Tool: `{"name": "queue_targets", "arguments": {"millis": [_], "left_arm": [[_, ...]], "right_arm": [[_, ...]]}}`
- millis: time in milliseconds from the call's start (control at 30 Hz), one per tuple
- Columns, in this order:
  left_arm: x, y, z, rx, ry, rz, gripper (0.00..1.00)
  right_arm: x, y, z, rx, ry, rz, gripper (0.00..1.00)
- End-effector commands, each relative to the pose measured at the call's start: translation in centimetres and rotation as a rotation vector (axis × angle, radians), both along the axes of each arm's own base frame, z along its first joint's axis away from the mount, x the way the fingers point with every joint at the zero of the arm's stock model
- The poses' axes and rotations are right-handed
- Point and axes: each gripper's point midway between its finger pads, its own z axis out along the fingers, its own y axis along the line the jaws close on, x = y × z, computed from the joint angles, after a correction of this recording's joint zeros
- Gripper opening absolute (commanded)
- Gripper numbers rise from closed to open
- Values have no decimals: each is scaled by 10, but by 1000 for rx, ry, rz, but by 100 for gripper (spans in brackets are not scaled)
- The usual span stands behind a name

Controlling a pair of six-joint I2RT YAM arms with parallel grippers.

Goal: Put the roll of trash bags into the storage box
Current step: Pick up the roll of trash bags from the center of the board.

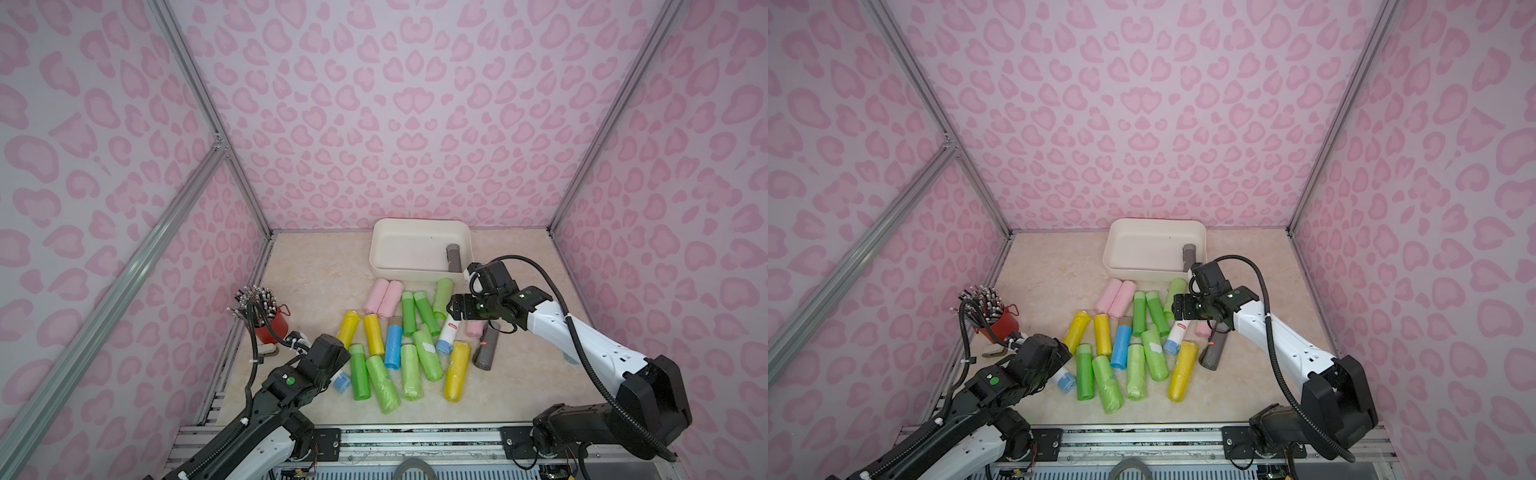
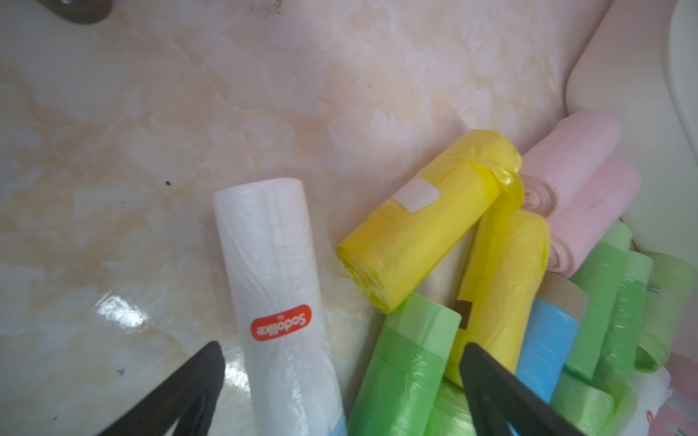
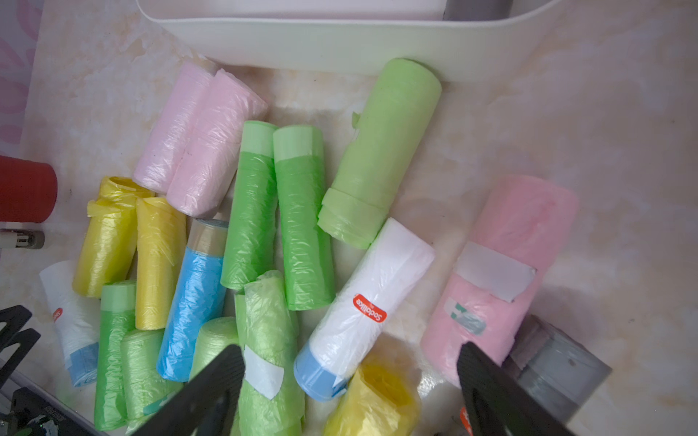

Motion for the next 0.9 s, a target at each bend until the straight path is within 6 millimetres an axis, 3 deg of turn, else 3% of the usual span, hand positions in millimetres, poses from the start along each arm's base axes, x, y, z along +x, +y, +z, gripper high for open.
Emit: {"name": "queue_targets", "arguments": {"millis": [0,200,400,667,867], "left_arm": [[-3,-1,-13,-25,27,-16,97],[-5,0,-20,-34,39,-10,96],[-6,-3,-32,-37,60,-26,87],[-6,1,-40,-2,68,-29,61],[-7,-2,-46,-2,89,-51,48]], "right_arm": [[-3,-2,1,-7,5,10,90],[-4,-6,2,-5,5,-2,90],[-4,-10,-2,-1,19,-18,90],[-3,-14,-5,3,31,-28,90],[-2,-14,-5,17,39,-30,90]]}}
